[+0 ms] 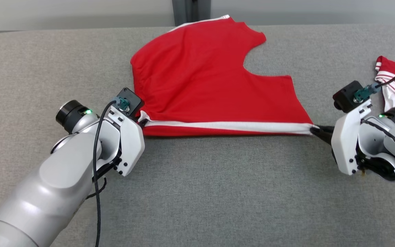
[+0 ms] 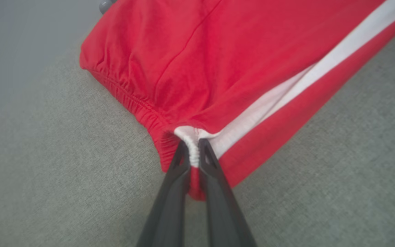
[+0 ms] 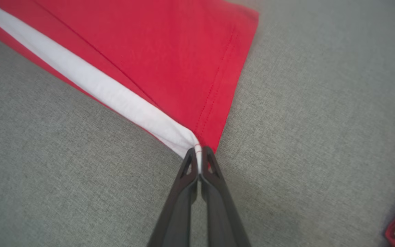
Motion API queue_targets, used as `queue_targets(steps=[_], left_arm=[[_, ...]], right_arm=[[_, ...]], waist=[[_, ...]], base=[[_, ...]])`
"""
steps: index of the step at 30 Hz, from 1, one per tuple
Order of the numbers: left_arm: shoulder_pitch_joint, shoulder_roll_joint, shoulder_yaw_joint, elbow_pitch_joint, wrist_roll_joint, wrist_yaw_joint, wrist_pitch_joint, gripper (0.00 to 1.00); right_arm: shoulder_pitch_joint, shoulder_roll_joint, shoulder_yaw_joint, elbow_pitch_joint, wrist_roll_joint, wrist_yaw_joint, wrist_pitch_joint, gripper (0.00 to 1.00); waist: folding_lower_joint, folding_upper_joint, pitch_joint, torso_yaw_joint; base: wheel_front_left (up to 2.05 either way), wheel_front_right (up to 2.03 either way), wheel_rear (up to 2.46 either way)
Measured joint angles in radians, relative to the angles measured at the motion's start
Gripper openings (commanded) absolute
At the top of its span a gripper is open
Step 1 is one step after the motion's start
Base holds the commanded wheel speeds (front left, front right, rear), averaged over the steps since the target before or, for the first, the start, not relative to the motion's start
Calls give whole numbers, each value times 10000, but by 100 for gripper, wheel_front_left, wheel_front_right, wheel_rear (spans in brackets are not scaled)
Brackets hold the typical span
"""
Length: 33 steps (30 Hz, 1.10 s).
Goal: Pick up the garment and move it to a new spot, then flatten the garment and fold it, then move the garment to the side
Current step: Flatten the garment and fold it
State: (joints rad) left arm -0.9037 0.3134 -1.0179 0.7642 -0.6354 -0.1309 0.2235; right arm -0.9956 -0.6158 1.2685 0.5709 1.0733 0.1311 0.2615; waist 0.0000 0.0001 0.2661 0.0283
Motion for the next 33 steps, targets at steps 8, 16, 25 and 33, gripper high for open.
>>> queue_targets(steps=[8,16,25,33], left_arm=[[762,683,-380,-1172,-587,0,669,0],[1811,1191,-291,-2548,-1087,157,476,0],[3311,1962,52,-4224,-2514,309,872,0],[4663,2792,698,-5739,-4364,648,1298,0]], right_arm=[[776,-650,96,-1051,803,2,1101,0],[1658,-1358,105,-1837,1135,2,1471,0],[2661,-1862,107,-2863,1680,0,1839,0],[3517,-2084,107,-3799,1762,0,1975,0]], waist=[[0,0,-454,341],[0,0,-893,714],[0,0,-1425,929],[0,0,-1816,836]], base=[[0,0,0],[0,0,0],[0,0,0],[0,0,0]])
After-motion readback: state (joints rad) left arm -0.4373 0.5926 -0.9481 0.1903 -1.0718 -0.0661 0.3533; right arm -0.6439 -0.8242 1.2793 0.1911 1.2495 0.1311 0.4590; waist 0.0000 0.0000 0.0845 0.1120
